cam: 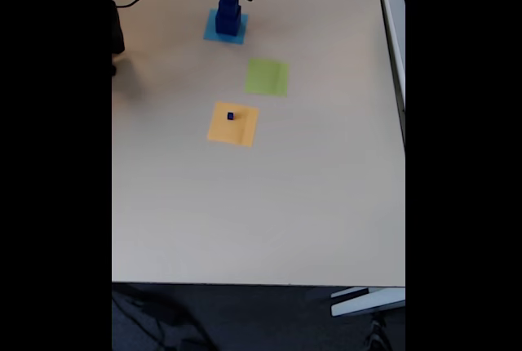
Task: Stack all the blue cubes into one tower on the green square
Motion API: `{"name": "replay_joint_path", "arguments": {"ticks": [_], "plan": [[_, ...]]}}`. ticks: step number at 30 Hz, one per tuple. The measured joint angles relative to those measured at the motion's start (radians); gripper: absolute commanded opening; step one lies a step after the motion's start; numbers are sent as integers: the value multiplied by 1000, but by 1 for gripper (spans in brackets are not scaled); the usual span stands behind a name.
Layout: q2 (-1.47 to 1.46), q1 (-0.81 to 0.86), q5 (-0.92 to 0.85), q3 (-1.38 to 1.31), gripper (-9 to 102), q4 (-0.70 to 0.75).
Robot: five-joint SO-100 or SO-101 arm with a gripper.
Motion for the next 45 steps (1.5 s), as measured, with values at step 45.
{"name": "replay_joint_path", "arguments": {"ticks": [45], "plan": [[-149,-149,284,-209,26,210]]}}
